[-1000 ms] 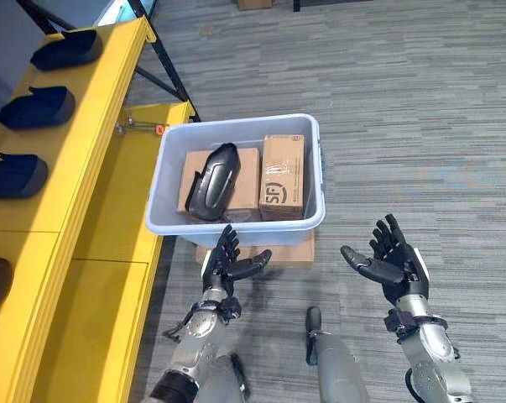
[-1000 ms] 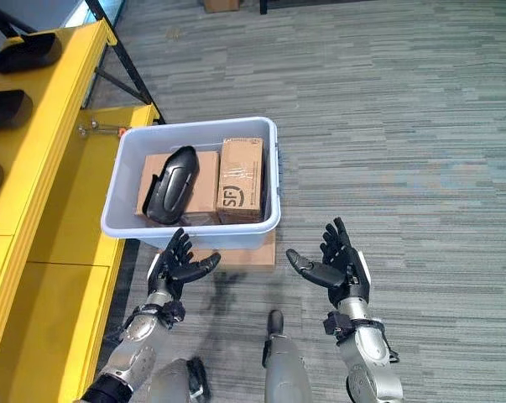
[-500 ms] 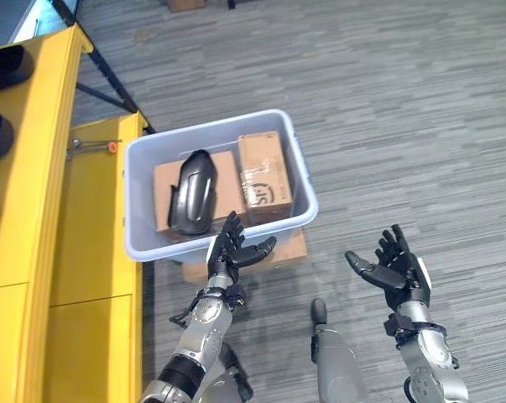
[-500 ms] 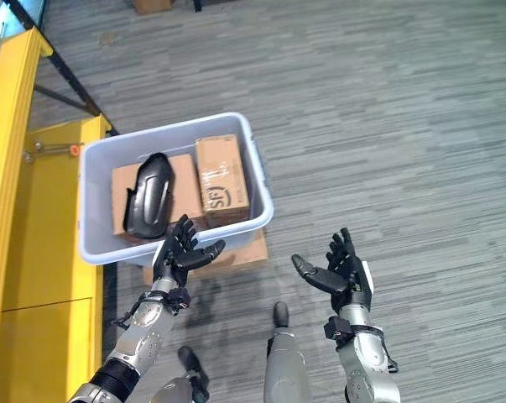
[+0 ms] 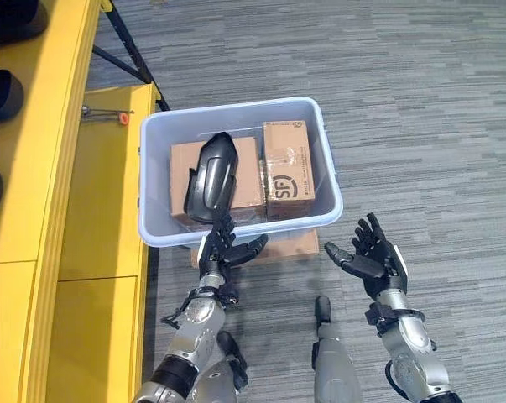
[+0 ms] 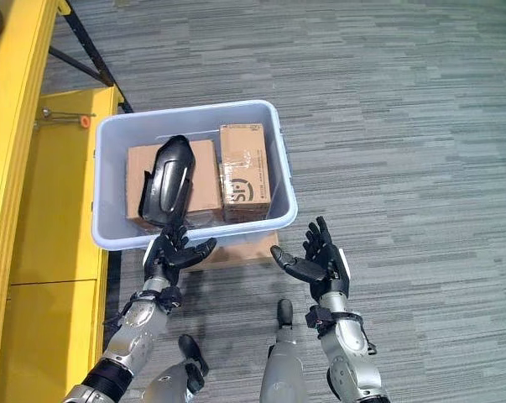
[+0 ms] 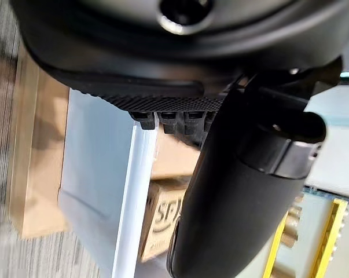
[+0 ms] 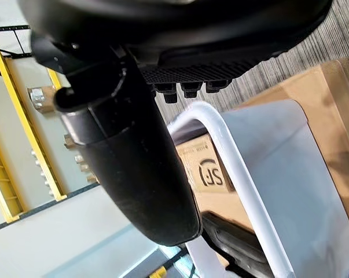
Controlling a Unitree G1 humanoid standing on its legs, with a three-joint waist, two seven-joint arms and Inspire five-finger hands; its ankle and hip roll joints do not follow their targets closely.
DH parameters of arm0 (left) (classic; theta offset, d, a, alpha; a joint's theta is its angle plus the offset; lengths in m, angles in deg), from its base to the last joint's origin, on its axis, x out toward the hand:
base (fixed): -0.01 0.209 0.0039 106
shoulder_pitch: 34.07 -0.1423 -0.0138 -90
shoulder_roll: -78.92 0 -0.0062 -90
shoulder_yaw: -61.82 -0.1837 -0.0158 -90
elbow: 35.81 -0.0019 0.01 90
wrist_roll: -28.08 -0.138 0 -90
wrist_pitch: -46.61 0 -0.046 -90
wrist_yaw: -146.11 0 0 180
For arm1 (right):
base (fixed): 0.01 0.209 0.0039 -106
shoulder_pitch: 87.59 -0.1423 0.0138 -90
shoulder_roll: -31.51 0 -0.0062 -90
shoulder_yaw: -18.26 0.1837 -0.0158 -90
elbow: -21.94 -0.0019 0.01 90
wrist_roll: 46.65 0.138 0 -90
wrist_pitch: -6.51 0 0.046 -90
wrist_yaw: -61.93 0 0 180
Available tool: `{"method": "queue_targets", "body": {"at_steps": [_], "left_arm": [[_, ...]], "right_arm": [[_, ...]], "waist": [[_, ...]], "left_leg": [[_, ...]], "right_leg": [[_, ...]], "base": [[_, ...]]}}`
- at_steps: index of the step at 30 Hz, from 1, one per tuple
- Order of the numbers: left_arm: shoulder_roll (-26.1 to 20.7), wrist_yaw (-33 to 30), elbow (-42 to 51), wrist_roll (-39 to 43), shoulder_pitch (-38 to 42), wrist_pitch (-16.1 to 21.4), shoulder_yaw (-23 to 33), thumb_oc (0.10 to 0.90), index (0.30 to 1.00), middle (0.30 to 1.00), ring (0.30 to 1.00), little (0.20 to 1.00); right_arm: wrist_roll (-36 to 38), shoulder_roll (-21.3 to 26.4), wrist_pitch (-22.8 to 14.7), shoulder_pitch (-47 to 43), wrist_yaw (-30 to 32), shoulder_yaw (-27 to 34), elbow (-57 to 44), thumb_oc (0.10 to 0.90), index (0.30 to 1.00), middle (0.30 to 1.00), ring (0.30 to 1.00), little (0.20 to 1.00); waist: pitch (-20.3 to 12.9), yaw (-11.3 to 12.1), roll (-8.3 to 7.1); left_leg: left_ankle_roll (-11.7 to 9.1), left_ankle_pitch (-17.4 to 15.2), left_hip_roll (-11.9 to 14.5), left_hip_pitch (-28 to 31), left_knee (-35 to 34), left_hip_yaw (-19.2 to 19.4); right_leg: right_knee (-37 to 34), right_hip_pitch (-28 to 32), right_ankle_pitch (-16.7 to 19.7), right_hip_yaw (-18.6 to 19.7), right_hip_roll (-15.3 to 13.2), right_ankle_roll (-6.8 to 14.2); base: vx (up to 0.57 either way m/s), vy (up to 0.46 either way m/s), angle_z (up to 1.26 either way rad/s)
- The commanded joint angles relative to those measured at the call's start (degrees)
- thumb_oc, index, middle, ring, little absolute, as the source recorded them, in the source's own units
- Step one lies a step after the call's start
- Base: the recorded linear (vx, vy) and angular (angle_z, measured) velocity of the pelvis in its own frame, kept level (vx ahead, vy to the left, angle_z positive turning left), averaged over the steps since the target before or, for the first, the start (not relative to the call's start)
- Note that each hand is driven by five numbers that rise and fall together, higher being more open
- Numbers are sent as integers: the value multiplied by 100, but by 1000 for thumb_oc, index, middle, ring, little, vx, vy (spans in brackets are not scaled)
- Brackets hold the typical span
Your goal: Move parts from the plastic box to the shelf.
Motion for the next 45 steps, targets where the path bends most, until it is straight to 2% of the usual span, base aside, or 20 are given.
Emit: {"method": "queue_targets", "body": {"at_steps": [1,2,5,6,7,8,9,12,14,16,17,21,34,36,38,39,40,41,43,45], "left_arm": [[-312,-2,574,-63,161,461,76,900,1000,1000,1000,1000],[-330,-5,553,-73,183,468,68,900,1000,1000,1000,1000],[-330,-5,553,-73,183,468,68,900,1000,1000,1000,1000],[-388,-20,487,-107,228,456,49,900,1000,1000,1000,1000],[-421,-53,473,-118,222,470,115,900,1000,1000,1000,1000],[-423,-53,472,-118,223,471,120,900,1000,1000,1000,1000],[-422,-10,391,-62,214,487,152,900,1000,1000,1000,1000],[-369,-84,298,-85,210,493,190,900,1000,1000,1000,1000],[-290,-120,207,-40,184,535,208,900,1000,1000,1000,1000],[-245,-102,174,-49,162,548,207,900,1000,1000,1000,1000],[-201,-102,182,-49,159,554,218,900,1000,1000,1000,1000],[-141,-69,233,-3,135,555,201,900,1000,1000,1000,1000],[-44,60,336,69,37,542,122,900,1000,1000,1000,1000],[-31,65,352,81,35,561,138,900,1000,1000,1000,1000],[-28,82,408,108,15,566,145,900,1000,1000,1000,1000],[-29,104,472,112,22,550,152,900,1000,1000,1000,1000],[-31,95,465,104,23,537,148,900,1000,1000,1000,1000],[-34,95,465,104,24,537,150,900,1000,1000,1000,1000],[-18,104,496,144,6,505,138,900,1000,1000,1000,1000],[-26,57,503,134,32,511,160,900,1000,1000,1000,1000]], "right_arm": [[-167,82,-479,-160,-88,191,-652,900,1000,1000,1000,1000],[-169,74,-482,-185,-89,170,-644,900,1000,1000,1000,1000],[-169,74,-482,-185,-89,170,-644,900,1000,1000,1000,1000],[-196,53,-491,-331,-52,52,-608,900,1000,1000,1000,1000],[-226,62,-480,-435,-42,-37,-584,900,1000,1000,1000,1000],[-228,60,-482,-443,-40,-43,-578,900,1000,1000,1000,1000],[-189,35,-487,-547,-71,-80,-496,900,1000,1000,1000,1000],[-243,40,-523,-535,-80,-111,-507,900,1000,1000,1000,1000],[-225,29,-547,-395,-119,-59,-584,900,1000,1000,1000,1000],[-203,33,-554,-366,-126,-24,-569,900,1000,1000,1000,1000],[-159,69,-588,-370,-102,38,-554,900,1000,1000,1000,1000],[-130,138,-638,-386,-94,106,-581,900,1000,1000,1000,1000],[-163,290,-661,-315,-102,105,-647,900,1000,1000,1000,1000],[-140,326,-694,-294,-100,110,-677,900,1000,1000,1000,1000],[-129,388,-706,-262,-97,119,-699,900,1000,1000,1000,1000],[-176,449,-714,-292,-85,125,-716,900,1000,1000,1000,1000],[-190,464,-703,-293,-85,125,-711,900,1000,1000,1000,1000],[-190,462,-703,-295,-85,124,-710,900,1000,1000,1000,1000],[-222,454,-697,-252,-37,147,-689,900,1000,1000,1000,1000],[-210,418,-722,-281,5,143,-645,900,1000,1000,1000,1000]], "waist": [[-332,7,5],[-322,9,6],[-322,11,5],[-257,-37,86],[-263,20,51],[-249,17,45],[-237,-117,43],[-194,-146,8],[-233,-208,-22],[-272,-196,-64],[-370,-178,-111],[-451,-201,-46],[-499,-228,358],[-418,-206,371],[-306,-143,349],[-187,-18,193],[-163,-1,151],[-182,-13,139],[-162,0,116],[-199,8,147]], "left_leg": [[-175,-114,439,-178,322,-306],[-109,-132,345,-126,226,-306],[-109,-131,344,-124,223,-304],[40,-111,141,115,-226,-271],[19,-69,70,419,-608,10],[18,-33,52,471,-684,19],[-86,95,18,795,-1119,117],[-169,180,-27,1042,-1364,156],[-206,256,-86,1168,-1490,79],[-226,261,-114,1202,-1512,72],[-256,352,-36,1092,-1379,104],[-335,301,121,1015,-1148,30],[-673,695,650,1134,-760,-79],[-755,868,843,874,41,-247],[-790,1162,989,469,903,-613],[-772,1274,835,44,1700,-1139],[-751,1226,720,-66,1806,-1328],[-742,1246,700,-85,1786,-1329],[-681,1251,921,-297,1310,-1300],[-681,1409,1126,-209,354,-1235]], "right_leg": [[543,715,557,234,-822,643],[643,644,705,249,-849,638],[643,644,705,251,-850,638],[1083,286,871,229,-710,564],[1023,54,868,-397,-724,614],[1016,75,867,-400,-725,614],[500,-247,638,-277,-273,608],[79,-411,544,-278,-78,621],[-18,-289,343,18,-11,593],[-109,-196,347,30,-14,586],[-72,-183,373,-60,60,484],[-29,-54,239,-172,136,417],[533,62,-482,-285,481,61],[560,152,-653,-285,621,-113],[530,324,-796,-326,733,-302],[489,481,-869,-327,760,-451],[483,508,-913,-313,760,-442],[473,491,-901,-318,742,-439],[449,612,-973,-288,735,-374],[422,651,-1005,-159,739,-254]], "base": [[79,172,18],[9,123,21],[5,99,10],[44,358,2],[49,358,-11],[138,165,-56],[111,47,-86],[106,6,-32],[97,-36,14],[26,-93,51],[-14,-214,17],[37,-168,-4],[54,-119,7],[30,-217,7],[13,-262,33],[26,-251,13],[17,-176,-8],[44,-47,-6],[104,31,13],[192,182,10]]}}
